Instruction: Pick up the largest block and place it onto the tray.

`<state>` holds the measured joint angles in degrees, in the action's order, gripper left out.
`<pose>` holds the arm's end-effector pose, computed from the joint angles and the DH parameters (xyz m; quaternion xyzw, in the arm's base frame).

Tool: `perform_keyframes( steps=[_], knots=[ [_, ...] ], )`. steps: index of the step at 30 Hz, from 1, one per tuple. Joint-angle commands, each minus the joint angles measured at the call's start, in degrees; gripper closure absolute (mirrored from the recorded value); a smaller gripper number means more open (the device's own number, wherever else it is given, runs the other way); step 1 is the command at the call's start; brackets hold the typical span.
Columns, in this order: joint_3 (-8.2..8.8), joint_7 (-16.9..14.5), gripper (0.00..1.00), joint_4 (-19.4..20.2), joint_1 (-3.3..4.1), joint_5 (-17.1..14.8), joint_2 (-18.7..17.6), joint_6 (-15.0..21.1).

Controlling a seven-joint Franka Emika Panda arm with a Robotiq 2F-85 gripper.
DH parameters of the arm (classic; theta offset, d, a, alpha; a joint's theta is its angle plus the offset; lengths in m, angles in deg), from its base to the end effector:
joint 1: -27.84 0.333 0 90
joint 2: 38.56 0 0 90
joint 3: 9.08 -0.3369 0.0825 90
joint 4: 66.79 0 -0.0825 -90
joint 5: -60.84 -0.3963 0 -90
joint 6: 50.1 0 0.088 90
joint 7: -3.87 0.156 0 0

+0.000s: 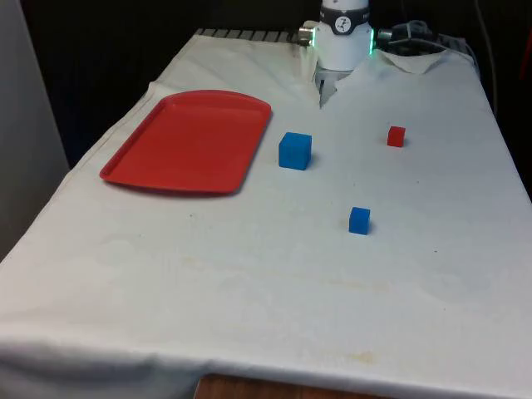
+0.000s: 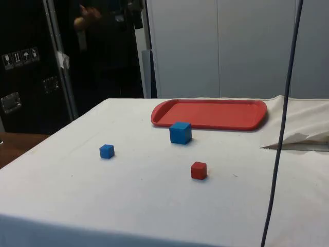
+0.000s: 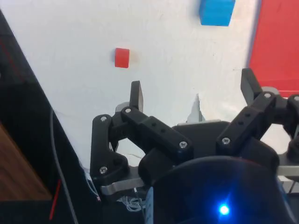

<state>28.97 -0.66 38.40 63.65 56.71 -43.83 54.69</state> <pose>0.5836 -0.0059 0.4467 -0.9992 -0.0093 0.0390 0.0084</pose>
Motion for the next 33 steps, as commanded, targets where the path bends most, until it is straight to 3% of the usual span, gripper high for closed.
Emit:
perform_keyframes(
  steps=[1, 19, 33],
  knots=[
    [0.11, -0.23, 0.00, 0.11, -0.17, 0.17, -0.29, 0.34],
    [1.32, -2.75, 0.00, 1.89, -1.38, 3.04, -0.97, 0.17],
    [2.12, -4.24, 0.00, 4.81, -1.72, 8.31, 0.69, 0.63]
  ],
)
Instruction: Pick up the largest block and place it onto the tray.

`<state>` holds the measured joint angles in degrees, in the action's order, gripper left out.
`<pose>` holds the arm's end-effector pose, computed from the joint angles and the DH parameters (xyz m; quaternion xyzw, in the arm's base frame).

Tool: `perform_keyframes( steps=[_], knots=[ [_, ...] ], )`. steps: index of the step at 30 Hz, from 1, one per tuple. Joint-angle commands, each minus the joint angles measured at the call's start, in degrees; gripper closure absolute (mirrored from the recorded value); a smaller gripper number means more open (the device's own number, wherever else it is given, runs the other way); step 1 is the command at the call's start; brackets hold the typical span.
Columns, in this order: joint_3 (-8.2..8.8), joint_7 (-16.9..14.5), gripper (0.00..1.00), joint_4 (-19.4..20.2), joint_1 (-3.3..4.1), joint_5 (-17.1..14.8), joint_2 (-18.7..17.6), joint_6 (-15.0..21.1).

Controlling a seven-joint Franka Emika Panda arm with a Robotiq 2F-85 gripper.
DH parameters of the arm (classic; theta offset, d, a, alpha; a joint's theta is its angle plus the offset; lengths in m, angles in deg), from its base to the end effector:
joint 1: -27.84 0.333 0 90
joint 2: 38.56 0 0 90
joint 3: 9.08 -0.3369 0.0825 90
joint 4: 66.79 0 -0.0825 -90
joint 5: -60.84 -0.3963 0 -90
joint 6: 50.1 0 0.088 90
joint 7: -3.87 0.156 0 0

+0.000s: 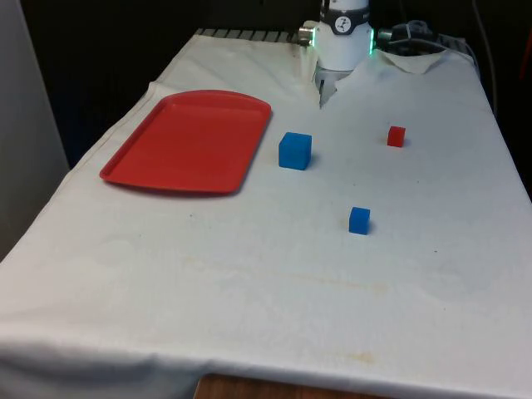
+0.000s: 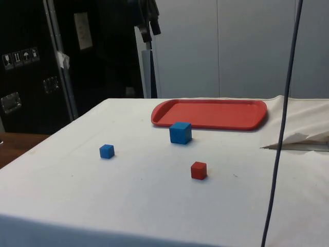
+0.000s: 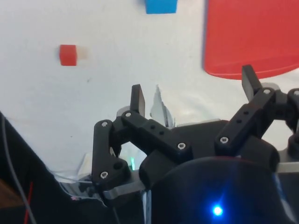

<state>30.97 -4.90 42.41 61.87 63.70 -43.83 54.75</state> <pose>0.5639 -0.0598 0.4159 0.9954 0.0309 -0.0795 0.0433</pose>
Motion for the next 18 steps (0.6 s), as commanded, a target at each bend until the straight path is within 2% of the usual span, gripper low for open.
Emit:
perform_keyframes(
  steps=[1, 2, 3, 9, 10, 12, 18],
  knots=[
    [0.06, -0.06, 0.00, 0.23, 0.00, 0.34, 0.11, 0.00],
    [0.06, -0.11, 0.00, 0.46, -0.06, 0.69, 0.23, 0.00],
    [0.23, -0.06, 0.00, 1.55, 0.00, 2.41, 1.15, 0.69],
    [0.29, 0.23, 0.00, 3.72, -0.06, 4.64, 2.35, 1.32],
    [0.29, -0.23, 0.00, 2.75, -0.17, 3.55, 1.55, 0.23],
    [0.29, 0.74, 0.00, 5.33, -0.06, 5.84, 3.27, 2.12],
    [0.23, 2.12, 0.00, 9.17, -0.06, 8.25, 5.39, 4.58]
  ],
)
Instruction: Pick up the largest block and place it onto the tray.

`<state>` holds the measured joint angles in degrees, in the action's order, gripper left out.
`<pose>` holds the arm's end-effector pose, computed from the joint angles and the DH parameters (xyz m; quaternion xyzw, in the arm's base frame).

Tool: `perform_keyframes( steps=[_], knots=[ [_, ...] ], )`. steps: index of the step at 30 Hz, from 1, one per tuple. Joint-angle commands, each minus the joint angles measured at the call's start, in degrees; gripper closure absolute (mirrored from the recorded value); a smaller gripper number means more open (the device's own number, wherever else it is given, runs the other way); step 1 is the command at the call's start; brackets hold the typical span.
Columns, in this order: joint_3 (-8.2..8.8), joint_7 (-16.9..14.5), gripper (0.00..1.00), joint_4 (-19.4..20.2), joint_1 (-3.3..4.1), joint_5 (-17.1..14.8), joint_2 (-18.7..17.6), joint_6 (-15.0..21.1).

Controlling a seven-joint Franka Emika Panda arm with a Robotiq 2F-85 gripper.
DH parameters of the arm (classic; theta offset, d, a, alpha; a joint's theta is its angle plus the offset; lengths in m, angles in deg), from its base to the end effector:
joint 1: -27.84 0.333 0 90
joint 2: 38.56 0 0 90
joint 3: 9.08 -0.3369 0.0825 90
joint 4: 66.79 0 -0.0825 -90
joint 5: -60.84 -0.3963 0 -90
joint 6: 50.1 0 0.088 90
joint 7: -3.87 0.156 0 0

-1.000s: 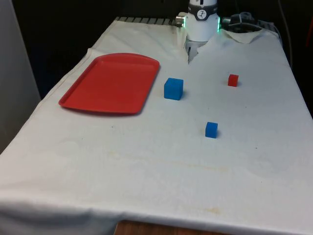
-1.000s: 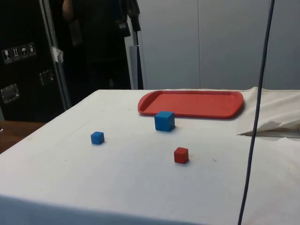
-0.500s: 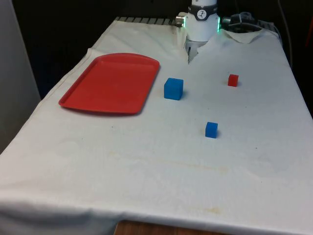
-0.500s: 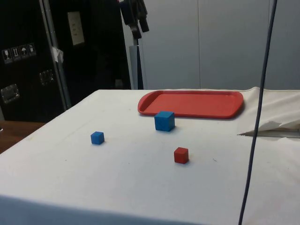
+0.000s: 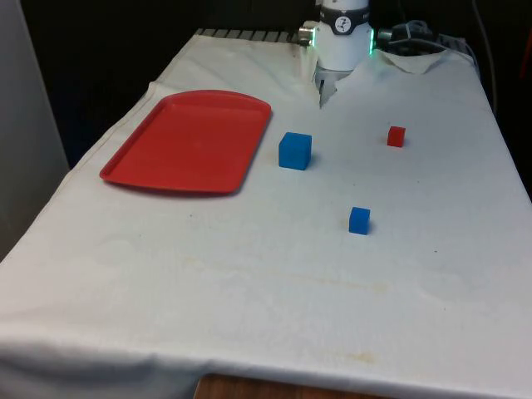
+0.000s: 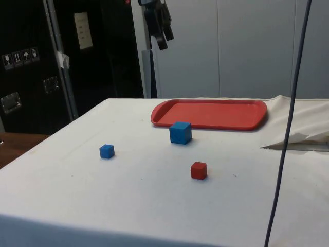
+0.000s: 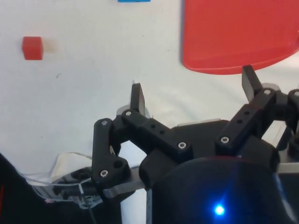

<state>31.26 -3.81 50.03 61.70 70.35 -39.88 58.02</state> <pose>0.5330 -0.0797 0.3895 0.9920 0.0422 -0.0942 0.0727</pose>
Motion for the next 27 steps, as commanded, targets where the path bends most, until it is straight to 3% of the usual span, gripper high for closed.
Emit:
perform_keyframes(
  steps=[1, 2, 9, 10, 15, 17, 18, 19, 27],
  knots=[
    [0.00, 0.17, 0.00, 0.52, 0.00, 0.29, 0.29, 0.29],
    [-0.06, 1.26, 0.00, 2.12, 0.06, 1.95, 1.72, 1.66],
    [0.00, 2.98, 0.00, 6.30, -0.17, 4.98, 4.01, 4.41],
    [0.00, 2.29, 0.00, 5.44, -0.11, 3.78, 3.09, 3.44],
    [0.00, 4.47, 0.00, 9.28, -0.46, 7.10, 5.56, 6.76],
    [0.06, 5.16, 0.00, 10.26, -0.57, 7.73, 5.90, 7.73],
    [0.06, 4.30, 0.00, 9.51, -0.46, 6.65, 5.44, 6.47],
    [0.06, 5.50, 0.00, 10.71, -0.63, 8.02, 6.07, 8.25],
    [0.11, 8.94, 0.00, 13.12, -0.86, 9.40, 5.67, 11.63]
  ],
)
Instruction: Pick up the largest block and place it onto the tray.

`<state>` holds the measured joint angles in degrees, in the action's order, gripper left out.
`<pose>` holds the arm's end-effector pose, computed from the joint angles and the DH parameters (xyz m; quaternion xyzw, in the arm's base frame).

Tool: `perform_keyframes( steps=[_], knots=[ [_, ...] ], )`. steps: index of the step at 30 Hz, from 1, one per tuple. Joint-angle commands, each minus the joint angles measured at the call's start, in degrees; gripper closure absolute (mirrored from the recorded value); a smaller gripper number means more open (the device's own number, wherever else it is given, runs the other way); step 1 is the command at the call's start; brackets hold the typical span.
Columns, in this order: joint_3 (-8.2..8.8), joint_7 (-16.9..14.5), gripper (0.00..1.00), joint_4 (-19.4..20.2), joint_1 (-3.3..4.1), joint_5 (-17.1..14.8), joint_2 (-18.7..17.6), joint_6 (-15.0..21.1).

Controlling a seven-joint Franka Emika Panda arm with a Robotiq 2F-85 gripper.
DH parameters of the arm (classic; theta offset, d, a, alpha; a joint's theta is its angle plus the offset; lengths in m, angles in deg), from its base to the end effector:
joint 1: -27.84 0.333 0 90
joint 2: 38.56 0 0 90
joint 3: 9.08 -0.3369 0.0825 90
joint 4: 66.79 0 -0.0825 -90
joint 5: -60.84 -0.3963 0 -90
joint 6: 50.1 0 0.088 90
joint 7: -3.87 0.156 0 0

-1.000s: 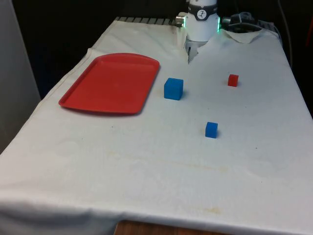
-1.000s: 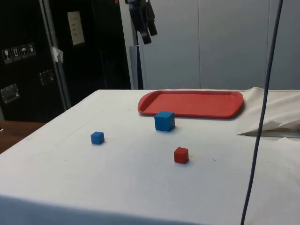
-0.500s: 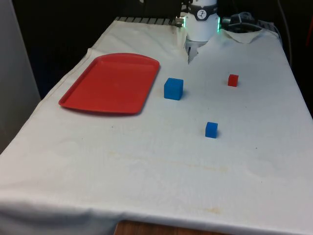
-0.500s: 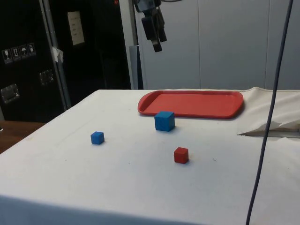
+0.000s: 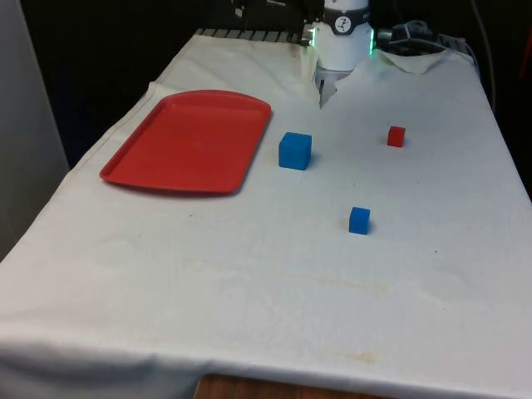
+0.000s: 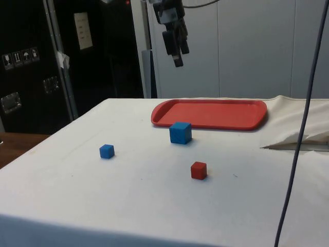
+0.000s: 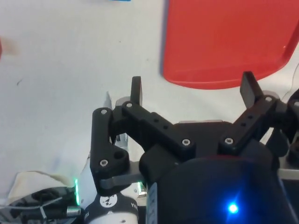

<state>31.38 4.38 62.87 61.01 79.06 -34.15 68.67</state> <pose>0.4927 -0.0925 0.3422 0.9919 0.0201 -0.0690 0.1050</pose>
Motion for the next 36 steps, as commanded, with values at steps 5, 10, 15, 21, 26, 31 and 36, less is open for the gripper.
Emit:
perform_keyframes(
  steps=[5, 10, 15, 21, 26, 31, 36],
  knots=[
    [0.23, 3.09, 0.00, 1.72, -0.29, 0.63, -1.32, 3.67],
    [0.57, 4.30, 0.00, 2.58, -0.23, 0.00, -2.69, 5.56],
    [0.86, 5.73, 0.00, 3.67, -0.23, -1.43, -4.64, 8.42],
    [1.09, 5.61, 0.00, 4.58, -0.29, -3.50, -5.33, 10.71],
    [1.49, 4.76, 0.00, 5.67, -0.29, -4.93, -4.76, 12.78],
    [2.18, 3.61, 0.00, 7.28, -0.40, -6.07, -4.13, 15.36],
    [2.98, 2.64, 0.00, 9.68, -0.23, -6.30, -4.58, 19.31]
  ],
)
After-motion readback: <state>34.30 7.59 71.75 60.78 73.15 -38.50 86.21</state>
